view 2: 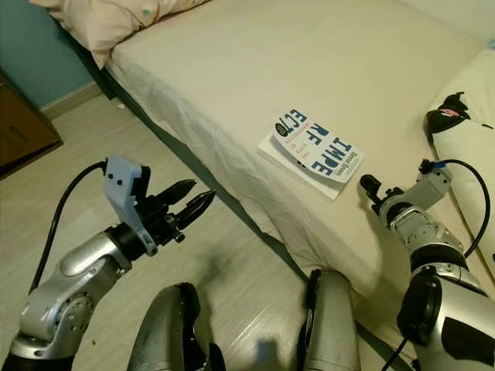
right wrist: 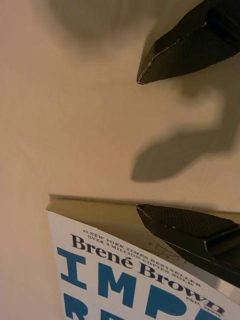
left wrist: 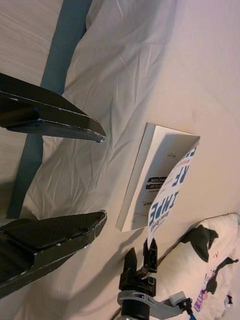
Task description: Clean up the room
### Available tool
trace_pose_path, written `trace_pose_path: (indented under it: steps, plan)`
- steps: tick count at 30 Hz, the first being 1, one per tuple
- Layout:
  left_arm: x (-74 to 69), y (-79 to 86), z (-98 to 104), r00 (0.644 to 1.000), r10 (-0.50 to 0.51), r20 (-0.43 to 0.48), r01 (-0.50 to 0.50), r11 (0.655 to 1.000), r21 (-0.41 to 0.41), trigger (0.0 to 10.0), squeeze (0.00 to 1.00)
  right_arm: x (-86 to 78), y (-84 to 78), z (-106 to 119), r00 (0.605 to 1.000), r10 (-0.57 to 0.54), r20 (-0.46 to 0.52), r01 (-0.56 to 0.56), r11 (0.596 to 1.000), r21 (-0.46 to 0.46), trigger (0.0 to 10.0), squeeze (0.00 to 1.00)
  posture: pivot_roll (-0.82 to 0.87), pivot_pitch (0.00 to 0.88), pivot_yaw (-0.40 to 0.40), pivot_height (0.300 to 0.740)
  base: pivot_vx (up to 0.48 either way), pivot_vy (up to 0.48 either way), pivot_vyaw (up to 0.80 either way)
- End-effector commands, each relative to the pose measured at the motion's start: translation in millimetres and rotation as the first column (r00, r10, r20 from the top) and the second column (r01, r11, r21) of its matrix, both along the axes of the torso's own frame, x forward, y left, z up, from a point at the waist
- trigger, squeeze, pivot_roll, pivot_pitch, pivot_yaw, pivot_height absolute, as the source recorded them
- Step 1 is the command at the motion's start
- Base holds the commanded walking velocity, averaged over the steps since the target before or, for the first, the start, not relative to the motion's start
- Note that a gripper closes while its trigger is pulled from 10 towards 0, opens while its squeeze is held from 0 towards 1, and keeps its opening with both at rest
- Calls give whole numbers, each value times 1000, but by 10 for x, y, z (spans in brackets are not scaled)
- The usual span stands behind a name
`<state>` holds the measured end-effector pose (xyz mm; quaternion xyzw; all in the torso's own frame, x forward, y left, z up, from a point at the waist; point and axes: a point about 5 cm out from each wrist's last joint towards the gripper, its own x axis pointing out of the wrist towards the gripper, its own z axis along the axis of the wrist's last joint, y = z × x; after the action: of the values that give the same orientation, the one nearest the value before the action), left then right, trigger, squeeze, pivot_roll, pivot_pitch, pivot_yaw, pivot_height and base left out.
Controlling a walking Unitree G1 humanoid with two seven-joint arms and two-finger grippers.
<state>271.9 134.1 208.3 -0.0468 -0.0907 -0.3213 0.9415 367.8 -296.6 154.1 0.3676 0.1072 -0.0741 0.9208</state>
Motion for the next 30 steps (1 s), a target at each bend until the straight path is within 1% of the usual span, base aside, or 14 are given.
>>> trace_pose_path:
  steps: [1, 2, 4, 6, 10, 14, 16, 17, 19, 20, 22, 23, 28, 30]
  plan:
    - [-44, 37, 6, 1000, -2, -6, 2, 1000, 10, 10000, 0, -35, 49, -140, 999, -23, -27, 26, 994, 110, 10000, 1000, 83, 336, 87, 536, 0, 0, 0]
    - [-44, 37, 6, 1000, -2, -6, 2, 1000, 10, 10000, 0, -35, 49, -140, 999, -23, -27, 26, 994, 110, 10000, 1000, 83, 336, 87, 536, 0, 0, 0]
    - [-91, -1, 19, 1000, -25, -2, 25, 1000, 12, 10000, 0, -38, 14, -127, 997, -82, -11, 83, 980, 181, 10000, 1000, 90, 342, 75, 536, 0, 0, 0]
    - [-142, -34, 18, 999, -52, -4, 52, 999, 12, 10000, 0, -46, -16, -127, 992, -125, -19, 126, 966, 224, 10000, 1000, 90, 343, 67, 536, 0, 0, 0]
    - [-205, -90, -16, 996, -88, -19, 88, 996, 10, 10000, 0, -54, -24, -149, 986, -157, -58, 166, 955, 245, 10000, 1000, 81, 342, 67, 536, 0, 0, 0]
    - [-214, -102, -27, 995, -93, -21, 93, 996, 11, 10000, 0, -54, -22, -152, 985, -161, -65, 172, 954, 244, 10000, 1000, 81, 342, 67, 536, 0, 0, 0]
    - [-169, -98, -13, 996, -85, -16, 86, 996, 14, 10000, 0, -19, -5, -87, 987, -162, -8, 158, 945, 286, 10000, 1000, 86, 344, 83, 536, 0, 0, 0]
    - [-169, -98, -13, 996, -85, -16, 86, 996, 14, 10000, 0, -19, -5, -87, 987, -162, -8, 158, 945, 286, 10000, 1000, 86, 344, 83, 536, 0, 0, 0]
    - [-141, -90, 16, 996, -86, -10, 87, 996, 18, 10000, 0, 12, 20, -32, 986, -163, 38, 142, 935, 324, 10000, 1000, 98, 345, 90, 536, 0, 0, 0]
    - [-141, -90, 16, 996, -86, -10, 87, 996, 18, 10000, 0, 12, 20, -32, 986, -163, 38, 142, 935, 324, 10000, 1000, 98, 345, 90, 536, 0, 0, 0]
    - [-142, -82, 57, 995, -100, -2, 100, 995, 23, 10000, 0, 49, 57, 22, 981, -171, 90, 127, 921, 368, 10000, 1000, 105, 346, 93, 536, 0, 0, 0]
    - [-142, -82, 57, 995, -100, -2, 100, 995, 23, 10000, 0, 49, 57, 22, 981, -171, 90, 127, 921, 368, 10000, 1000, 105, 346, 93, 536, 0, 0, 0]
    - [-177, -85, 73, 994, -113, -1, 113, 993, 25, 10000, 0, 97, 104, 92, 968, -208, 141, 129, 892, 433, 10000, 1000, 110, 346, 89, 536, 0, 0, 0]
    - [-183, -86, 72, 994, -113, -2, 113, 993, 26, 10000, 0, 107, 118, 105, 967, -207, 148, 123, 890, 439, 10000, 1000, 110, 346, 89, 536, 0, 0, 0]
